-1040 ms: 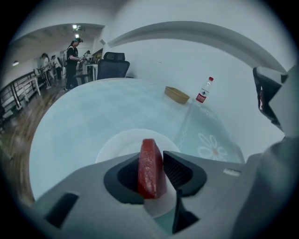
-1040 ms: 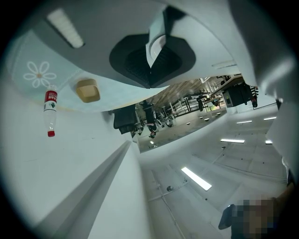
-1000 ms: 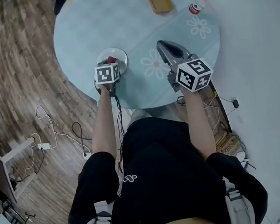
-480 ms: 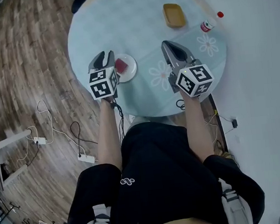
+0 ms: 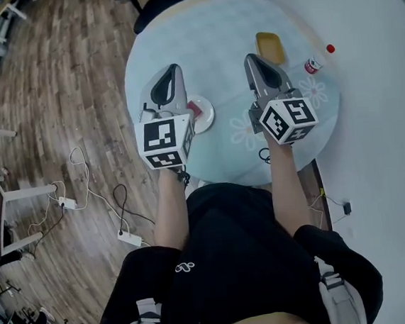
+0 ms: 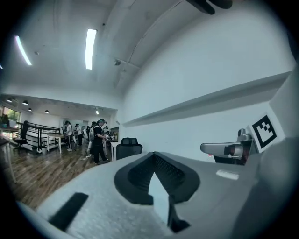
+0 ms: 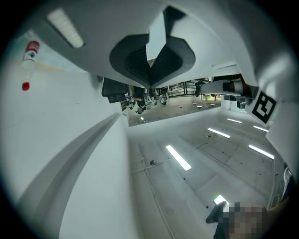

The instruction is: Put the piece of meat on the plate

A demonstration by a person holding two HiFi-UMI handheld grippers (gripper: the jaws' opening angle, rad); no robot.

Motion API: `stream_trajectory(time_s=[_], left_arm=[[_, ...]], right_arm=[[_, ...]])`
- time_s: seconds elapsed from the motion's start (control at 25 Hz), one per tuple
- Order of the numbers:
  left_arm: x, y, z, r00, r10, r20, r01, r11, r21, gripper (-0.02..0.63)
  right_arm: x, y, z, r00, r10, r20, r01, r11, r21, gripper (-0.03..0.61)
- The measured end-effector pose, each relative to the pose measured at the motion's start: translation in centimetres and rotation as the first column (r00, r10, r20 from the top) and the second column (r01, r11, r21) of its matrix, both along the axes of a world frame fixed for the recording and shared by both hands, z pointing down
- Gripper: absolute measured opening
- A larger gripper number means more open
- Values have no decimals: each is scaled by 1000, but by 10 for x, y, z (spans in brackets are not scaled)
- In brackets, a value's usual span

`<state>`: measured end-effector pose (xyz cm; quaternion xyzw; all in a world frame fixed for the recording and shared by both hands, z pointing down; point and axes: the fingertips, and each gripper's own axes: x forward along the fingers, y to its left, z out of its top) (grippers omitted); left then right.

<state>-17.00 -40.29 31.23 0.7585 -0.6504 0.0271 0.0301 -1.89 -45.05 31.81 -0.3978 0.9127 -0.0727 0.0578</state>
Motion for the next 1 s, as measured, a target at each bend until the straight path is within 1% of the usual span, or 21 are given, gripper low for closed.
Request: stream_trajectory(time_s=[0.12, 0.24, 0.44, 0.56, 0.72, 1.0], left_arm=[[1, 1, 2, 999, -33, 12, 33, 999, -15, 0], [7, 2, 3, 999, -38, 23, 38, 999, -21, 0], [6, 1, 10, 998, -46, 30, 47, 998, -38, 0], [6, -2, 8, 998, -54, 30, 55, 998, -30, 0], [13, -3, -1, 999, -35, 34, 36, 999, -15, 0], [6, -11, -7, 998, -41, 43, 41, 999, -13, 0]], right_arm=[[-7, 0, 3, 998, -17, -61, 17, 1000, -1, 9], [-7, 3, 7, 995, -32, -97, 32, 999, -3, 9], [-5, 0, 10, 995, -35, -95, 35, 999, -3, 9], [1, -4, 6, 995, -31, -93, 32, 999, 8, 9], [5, -6, -5, 995, -26, -92, 29, 999, 28, 9], [-3, -12, -10, 994, -47, -97, 51, 998, 39, 9]])
